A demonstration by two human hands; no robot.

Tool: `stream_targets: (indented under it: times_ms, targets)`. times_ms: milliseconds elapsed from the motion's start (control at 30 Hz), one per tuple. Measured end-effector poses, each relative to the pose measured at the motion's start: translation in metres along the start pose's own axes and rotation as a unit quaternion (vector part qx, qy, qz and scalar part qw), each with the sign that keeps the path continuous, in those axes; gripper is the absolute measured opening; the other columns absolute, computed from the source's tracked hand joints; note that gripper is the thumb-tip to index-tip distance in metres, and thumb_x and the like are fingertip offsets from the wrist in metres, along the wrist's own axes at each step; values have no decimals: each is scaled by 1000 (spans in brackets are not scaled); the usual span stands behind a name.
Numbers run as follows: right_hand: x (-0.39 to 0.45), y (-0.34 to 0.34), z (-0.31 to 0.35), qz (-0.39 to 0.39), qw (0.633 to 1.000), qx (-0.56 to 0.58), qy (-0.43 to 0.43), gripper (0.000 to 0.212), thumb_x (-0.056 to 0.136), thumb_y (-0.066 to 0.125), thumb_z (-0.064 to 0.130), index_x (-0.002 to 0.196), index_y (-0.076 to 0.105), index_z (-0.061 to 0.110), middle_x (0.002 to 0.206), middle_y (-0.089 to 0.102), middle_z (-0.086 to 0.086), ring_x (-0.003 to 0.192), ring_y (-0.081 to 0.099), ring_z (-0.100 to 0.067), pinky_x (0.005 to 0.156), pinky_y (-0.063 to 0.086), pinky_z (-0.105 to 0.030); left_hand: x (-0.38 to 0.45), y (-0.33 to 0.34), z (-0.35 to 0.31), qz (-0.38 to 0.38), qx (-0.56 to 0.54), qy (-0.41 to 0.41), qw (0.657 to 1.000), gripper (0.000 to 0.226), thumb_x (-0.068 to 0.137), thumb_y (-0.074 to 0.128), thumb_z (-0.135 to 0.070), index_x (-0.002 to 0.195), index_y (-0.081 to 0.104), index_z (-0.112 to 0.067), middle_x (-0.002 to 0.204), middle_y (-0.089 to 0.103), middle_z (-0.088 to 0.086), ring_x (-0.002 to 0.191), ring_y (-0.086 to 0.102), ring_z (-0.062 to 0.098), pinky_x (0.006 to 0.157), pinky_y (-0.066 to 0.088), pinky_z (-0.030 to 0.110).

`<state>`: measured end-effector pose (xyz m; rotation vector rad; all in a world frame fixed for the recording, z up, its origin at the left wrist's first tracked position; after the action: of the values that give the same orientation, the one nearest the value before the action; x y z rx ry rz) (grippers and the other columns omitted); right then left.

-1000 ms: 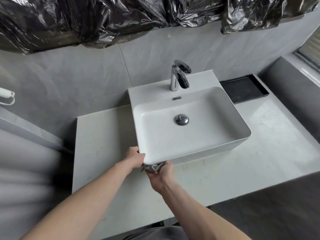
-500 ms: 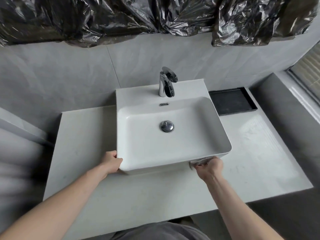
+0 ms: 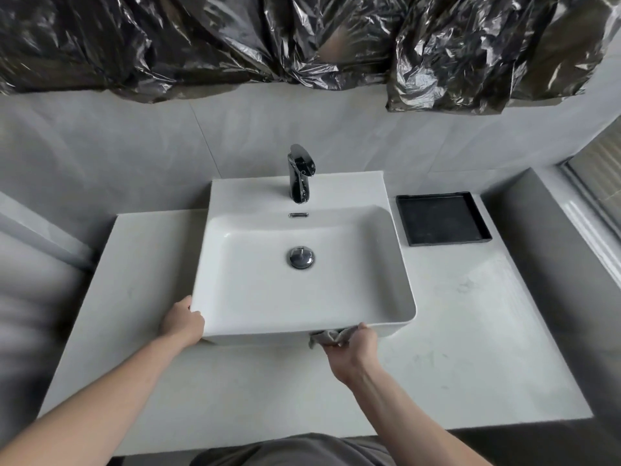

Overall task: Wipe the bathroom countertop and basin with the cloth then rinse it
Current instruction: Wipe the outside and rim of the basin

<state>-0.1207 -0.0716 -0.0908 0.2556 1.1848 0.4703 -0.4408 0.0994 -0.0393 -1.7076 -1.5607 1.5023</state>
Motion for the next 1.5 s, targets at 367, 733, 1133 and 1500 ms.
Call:
stream_targets:
  times_ms: [367,733,1133,1500]
  targets:
    - [25,-51,118,-60,971,-198,-121,24,109,25,21,123,35,37,76,48,-4,54,41,-21,58,36,-30,-11,4,-9,-57,62,-34,996,71,86,50,-4,154,35,-16,148,52,14,134,46,40,109,42,44]
    - [46,15,185,61,741,-605,-286,54,109,33,27,159,24,11,162,29,0,153,26,-19,119,18,-25,17,-2,-53,-25,119,-37,992,76,87,48,-7,158,21,-11,158,37,14,144,34,36,117,33,44]
    - [113,130,226,76,615,-696,-362,65,105,36,18,162,6,13,163,22,-4,133,48,-33,90,40,-33,55,-17,-51,-25,152,-47,987,77,83,48,-16,157,30,-28,149,51,8,131,51,36,104,46,41]
    - [167,229,248,84,526,-735,-419,63,108,28,28,161,9,1,169,2,-22,155,6,-41,126,10,-44,60,-10,-58,-48,213,-80,973,73,86,48,-16,156,32,-23,145,55,8,129,53,35,98,50,39]
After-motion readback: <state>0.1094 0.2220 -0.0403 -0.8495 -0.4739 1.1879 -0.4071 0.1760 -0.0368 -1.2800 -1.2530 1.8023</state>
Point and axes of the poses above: each hand's wrist, its own x-axis towards the middle knuckle, its own y-axis out of the palm, z = x × y, the point moved 8 cm from there along x, towards the middle knuckle
